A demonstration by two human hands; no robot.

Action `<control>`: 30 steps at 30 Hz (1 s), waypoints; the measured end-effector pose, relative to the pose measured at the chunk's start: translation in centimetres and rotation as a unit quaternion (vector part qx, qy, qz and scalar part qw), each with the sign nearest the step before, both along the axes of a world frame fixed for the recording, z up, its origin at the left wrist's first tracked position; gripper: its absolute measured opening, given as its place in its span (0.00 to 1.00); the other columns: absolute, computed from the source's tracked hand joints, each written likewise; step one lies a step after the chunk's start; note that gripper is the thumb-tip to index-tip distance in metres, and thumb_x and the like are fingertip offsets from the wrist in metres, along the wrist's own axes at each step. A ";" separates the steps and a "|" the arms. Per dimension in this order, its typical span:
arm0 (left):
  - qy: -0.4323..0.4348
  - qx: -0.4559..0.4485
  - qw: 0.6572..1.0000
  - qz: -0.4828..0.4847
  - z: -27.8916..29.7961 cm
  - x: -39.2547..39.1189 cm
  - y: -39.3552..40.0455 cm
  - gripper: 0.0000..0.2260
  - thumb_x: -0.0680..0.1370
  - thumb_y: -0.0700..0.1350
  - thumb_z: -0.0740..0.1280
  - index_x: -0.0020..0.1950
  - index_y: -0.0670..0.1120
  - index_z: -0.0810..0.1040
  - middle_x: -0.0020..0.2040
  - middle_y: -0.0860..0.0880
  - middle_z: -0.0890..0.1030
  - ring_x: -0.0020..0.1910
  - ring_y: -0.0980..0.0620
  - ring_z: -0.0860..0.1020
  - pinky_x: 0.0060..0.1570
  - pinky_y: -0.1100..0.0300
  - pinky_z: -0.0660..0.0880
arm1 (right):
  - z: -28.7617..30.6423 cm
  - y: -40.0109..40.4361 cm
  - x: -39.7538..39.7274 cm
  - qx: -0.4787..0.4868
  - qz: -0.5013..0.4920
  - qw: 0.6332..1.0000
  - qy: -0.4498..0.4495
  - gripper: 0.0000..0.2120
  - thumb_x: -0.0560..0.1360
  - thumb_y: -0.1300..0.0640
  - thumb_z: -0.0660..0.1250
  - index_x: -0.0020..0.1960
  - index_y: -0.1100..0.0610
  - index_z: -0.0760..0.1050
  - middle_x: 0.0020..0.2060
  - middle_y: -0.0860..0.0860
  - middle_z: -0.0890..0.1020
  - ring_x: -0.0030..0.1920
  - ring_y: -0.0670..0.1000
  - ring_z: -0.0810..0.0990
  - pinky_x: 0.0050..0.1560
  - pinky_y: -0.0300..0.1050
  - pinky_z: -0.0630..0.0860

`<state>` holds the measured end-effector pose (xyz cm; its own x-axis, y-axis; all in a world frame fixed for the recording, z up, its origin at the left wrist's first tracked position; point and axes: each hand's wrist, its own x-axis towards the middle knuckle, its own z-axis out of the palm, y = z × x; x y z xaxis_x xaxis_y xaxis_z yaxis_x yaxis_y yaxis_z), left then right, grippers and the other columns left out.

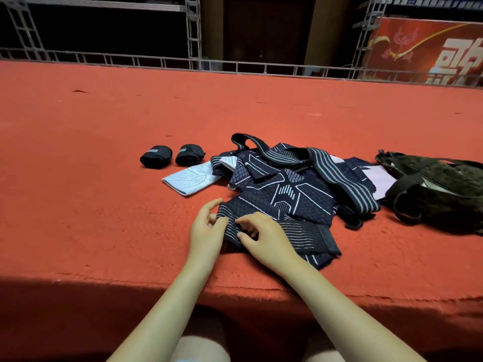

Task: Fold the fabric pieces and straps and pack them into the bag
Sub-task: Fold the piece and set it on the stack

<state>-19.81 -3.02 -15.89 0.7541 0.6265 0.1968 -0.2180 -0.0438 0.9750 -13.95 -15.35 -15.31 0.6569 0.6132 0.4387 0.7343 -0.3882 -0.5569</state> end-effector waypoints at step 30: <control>0.154 0.425 0.891 -0.045 -0.7 0.4 -1.3 0.21 0.76 0.50 0.66 0.68 0.51 0.70 0.40 0.58 0.74 0.39 0.55 0.72 0.43 0.57 0.70 | -0.5 -3.2 -0.8 0.076 -0.189 0.972 0.117 0.20 0.71 0.60 0.65 0.64 0.54 0.72 0.32 0.46 0.73 0.37 0.49 0.74 0.44 0.46 0.70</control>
